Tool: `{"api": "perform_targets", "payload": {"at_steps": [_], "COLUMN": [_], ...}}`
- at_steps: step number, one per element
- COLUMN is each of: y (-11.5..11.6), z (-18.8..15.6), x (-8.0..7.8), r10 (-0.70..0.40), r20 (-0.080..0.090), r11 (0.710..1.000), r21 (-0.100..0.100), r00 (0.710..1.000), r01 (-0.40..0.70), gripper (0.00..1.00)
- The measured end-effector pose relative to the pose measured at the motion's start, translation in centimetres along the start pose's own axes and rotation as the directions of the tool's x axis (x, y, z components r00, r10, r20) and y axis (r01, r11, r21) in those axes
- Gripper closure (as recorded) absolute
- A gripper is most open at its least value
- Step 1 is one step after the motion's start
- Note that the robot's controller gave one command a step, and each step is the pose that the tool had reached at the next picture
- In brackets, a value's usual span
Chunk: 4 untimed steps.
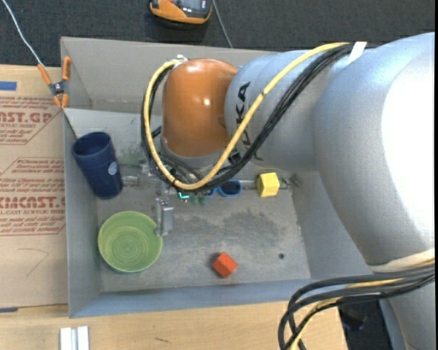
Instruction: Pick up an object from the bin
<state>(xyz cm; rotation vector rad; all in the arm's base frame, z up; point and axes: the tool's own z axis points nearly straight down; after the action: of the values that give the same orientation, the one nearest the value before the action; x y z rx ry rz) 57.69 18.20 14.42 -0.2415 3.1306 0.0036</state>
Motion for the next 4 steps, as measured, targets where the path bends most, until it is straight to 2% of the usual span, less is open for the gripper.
{"api": "perform_targets", "payload": {"at_steps": [4], "y": [0.0], "z": [0.0], "x": [0.0], "r10": [0.0], "r20": [0.0], "r11": [1.0], "r21": [0.0], "r00": [1.0], "r01": [0.0], "gripper": [0.0]}}
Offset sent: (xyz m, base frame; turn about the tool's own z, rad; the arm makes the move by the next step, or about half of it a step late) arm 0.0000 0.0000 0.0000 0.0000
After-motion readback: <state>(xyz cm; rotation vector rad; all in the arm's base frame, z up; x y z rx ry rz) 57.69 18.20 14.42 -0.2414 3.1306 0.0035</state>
